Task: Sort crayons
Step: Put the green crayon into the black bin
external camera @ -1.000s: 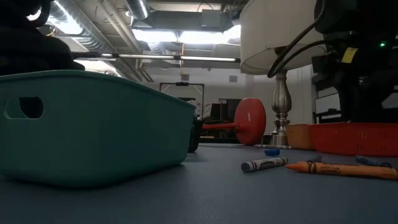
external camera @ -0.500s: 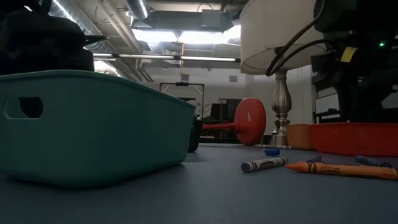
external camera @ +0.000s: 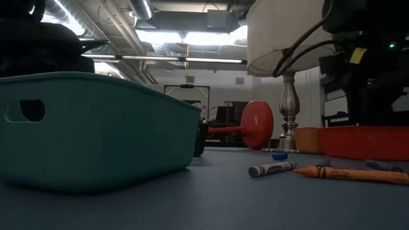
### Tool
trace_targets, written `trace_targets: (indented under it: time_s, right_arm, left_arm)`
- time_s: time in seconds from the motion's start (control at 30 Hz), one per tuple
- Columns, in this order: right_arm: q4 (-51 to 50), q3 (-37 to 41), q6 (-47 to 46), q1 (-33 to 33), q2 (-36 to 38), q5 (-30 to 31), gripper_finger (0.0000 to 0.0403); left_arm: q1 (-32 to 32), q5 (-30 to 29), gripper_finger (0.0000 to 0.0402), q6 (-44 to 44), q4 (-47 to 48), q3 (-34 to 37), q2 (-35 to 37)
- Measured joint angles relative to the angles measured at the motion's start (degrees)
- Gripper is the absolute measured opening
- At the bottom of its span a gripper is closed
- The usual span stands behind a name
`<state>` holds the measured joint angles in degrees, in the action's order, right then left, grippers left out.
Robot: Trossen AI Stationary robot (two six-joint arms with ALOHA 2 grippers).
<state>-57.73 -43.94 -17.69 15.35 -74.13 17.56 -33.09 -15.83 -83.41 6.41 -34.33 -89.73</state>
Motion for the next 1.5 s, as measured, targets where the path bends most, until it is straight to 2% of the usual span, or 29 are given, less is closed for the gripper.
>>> trace_targets:
  time_s: [0.27, 0.83, 1.13, 1.5]
  right_arm:
    - [0.9, 0.0, 0.1, 0.0, 0.0, 0.0, 0.0122]
    - [0.8, 0.0, 0.1, 0.0, 0.0, 0.0, 0.0122]
    - [0.8, 0.0, 0.1, 0.0, 0.0, 0.0, 0.0122]
    - [0.8, 0.0, 0.1, 0.0, 0.0, 0.0, 0.0122]
  left_arm:
    - [0.0, -0.2, 0.0099, 0.0, 0.3, 0.0, -0.1]
    - [0.0, -0.6, 0.0008, 0.0, 0.7, 0.2, -0.2]
    - [0.6, -1.0, 0.0007, 0.6, 1.1, 0.4, 2.7]
    - [7.2, -2.1, 0.0008, 11.3, 0.5, 0.3, 11.3]
